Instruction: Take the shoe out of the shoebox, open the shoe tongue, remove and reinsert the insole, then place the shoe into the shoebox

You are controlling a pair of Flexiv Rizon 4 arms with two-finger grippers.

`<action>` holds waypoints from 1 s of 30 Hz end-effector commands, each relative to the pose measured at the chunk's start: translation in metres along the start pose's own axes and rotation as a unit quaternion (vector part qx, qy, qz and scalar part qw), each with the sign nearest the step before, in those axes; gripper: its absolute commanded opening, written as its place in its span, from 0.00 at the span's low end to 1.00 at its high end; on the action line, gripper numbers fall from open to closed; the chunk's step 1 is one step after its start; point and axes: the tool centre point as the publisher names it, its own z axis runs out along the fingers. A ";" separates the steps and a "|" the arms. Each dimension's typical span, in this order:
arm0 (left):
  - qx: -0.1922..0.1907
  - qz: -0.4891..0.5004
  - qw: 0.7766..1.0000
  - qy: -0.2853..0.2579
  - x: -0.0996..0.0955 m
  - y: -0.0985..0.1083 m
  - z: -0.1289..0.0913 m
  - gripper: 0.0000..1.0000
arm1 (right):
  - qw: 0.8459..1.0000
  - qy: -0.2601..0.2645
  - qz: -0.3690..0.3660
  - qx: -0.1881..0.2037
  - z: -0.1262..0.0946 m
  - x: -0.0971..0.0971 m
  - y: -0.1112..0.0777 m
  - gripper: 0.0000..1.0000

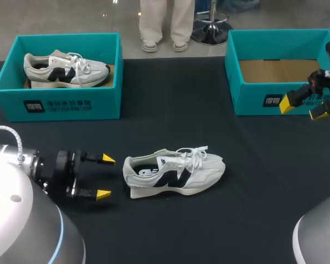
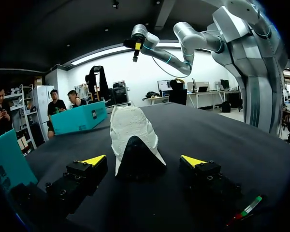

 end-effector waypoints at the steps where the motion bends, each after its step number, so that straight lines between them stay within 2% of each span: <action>1: -0.010 -0.001 1.000 -0.010 0.003 0.002 0.015 1.00 | 1.000 -0.001 0.001 0.003 0.001 0.000 0.003 1.00; 9: -0.019 -0.006 1.000 -0.014 0.003 0.009 0.031 1.00 | 1.000 -0.001 0.001 0.003 0.001 0.000 0.003 1.00; 30: -0.030 -0.022 0.999 -0.030 -0.008 0.021 0.054 1.00 | 1.000 -0.001 0.001 0.003 0.001 0.000 0.003 1.00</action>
